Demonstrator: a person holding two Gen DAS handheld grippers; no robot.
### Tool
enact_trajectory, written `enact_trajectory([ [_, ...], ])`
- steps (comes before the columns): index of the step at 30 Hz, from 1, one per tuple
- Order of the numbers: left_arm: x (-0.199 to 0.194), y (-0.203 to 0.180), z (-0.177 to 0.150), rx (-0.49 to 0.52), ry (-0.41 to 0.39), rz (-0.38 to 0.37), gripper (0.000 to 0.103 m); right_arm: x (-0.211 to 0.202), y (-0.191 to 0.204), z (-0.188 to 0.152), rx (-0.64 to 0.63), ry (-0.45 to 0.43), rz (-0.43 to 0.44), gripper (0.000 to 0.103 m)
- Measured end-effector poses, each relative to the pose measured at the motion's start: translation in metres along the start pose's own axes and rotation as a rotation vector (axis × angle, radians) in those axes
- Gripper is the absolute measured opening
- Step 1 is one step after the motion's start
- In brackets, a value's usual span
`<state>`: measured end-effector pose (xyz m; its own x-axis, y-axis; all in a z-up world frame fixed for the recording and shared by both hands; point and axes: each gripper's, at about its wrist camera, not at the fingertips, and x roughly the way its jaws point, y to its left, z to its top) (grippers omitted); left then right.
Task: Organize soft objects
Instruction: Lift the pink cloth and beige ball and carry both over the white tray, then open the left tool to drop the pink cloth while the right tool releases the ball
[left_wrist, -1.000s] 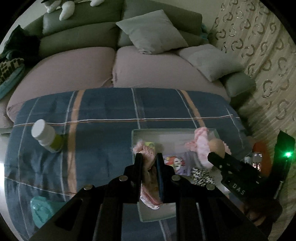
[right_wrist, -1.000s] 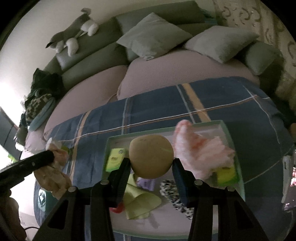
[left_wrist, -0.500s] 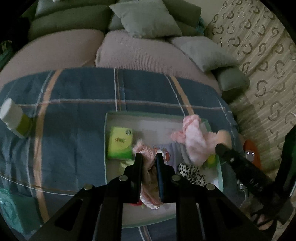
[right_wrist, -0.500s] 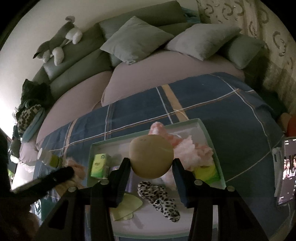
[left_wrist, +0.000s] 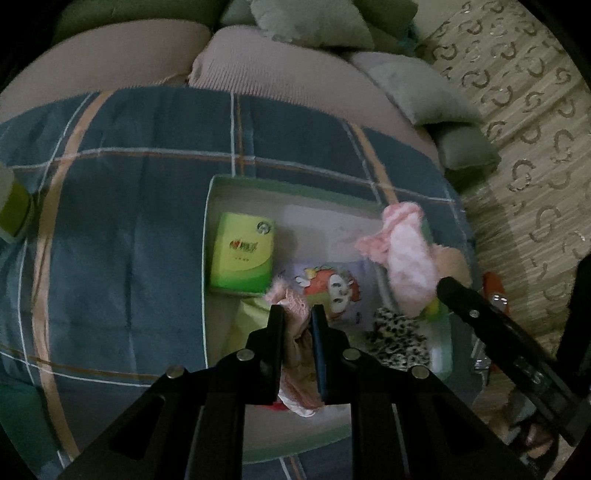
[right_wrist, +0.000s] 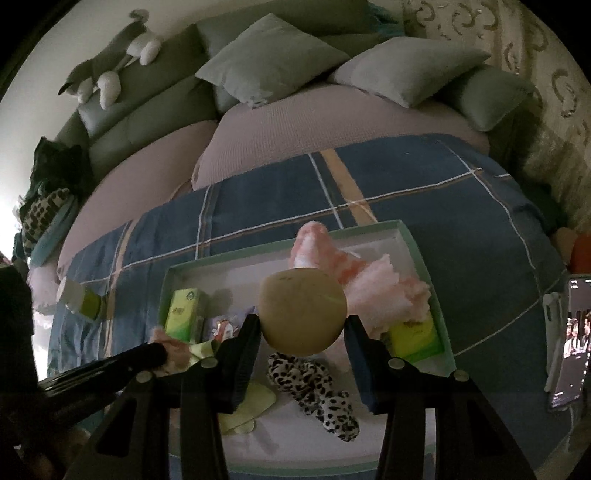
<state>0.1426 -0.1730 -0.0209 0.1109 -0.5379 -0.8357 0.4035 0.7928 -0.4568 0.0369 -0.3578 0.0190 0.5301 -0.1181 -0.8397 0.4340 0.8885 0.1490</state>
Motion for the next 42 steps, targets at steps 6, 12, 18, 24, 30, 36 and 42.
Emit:
enact_trajectory([
  [6, 0.021, 0.005, -0.003, -0.033, 0.031, 0.033, 0.015, 0.019, 0.004, -0.005, -0.027, 0.058, -0.007, 0.05],
  [12, 0.027, 0.002, -0.004, -0.024, 0.038, 0.047, 0.015, 0.033, 0.005, -0.008, -0.04, 0.093, -0.035, 0.05],
  [18, 0.031, -0.001, -0.004, -0.027, 0.046, 0.055, 0.016, 0.037, 0.011, -0.008, -0.064, 0.107, -0.041, 0.05],
  [24, 0.03, -0.008, -0.002, -0.015, 0.044, 0.055, 0.025, 0.033, 0.009, -0.007, -0.052, 0.103, -0.063, 0.053],
  [30, 0.015, -0.011, -0.003, -0.017, 0.011, 0.038, 0.04, 0.026, 0.007, -0.004, -0.053, 0.078, -0.073, 0.059],
  [36, -0.002, -0.012, -0.002, -0.019, -0.029, 0.031, 0.047, 0.016, 0.006, -0.001, -0.048, 0.044, -0.068, 0.059],
  [42, -0.02, -0.01, 0.0, -0.03, -0.074, 0.026, 0.053, 0.006, 0.004, 0.001, -0.037, 0.014, -0.068, 0.06],
])
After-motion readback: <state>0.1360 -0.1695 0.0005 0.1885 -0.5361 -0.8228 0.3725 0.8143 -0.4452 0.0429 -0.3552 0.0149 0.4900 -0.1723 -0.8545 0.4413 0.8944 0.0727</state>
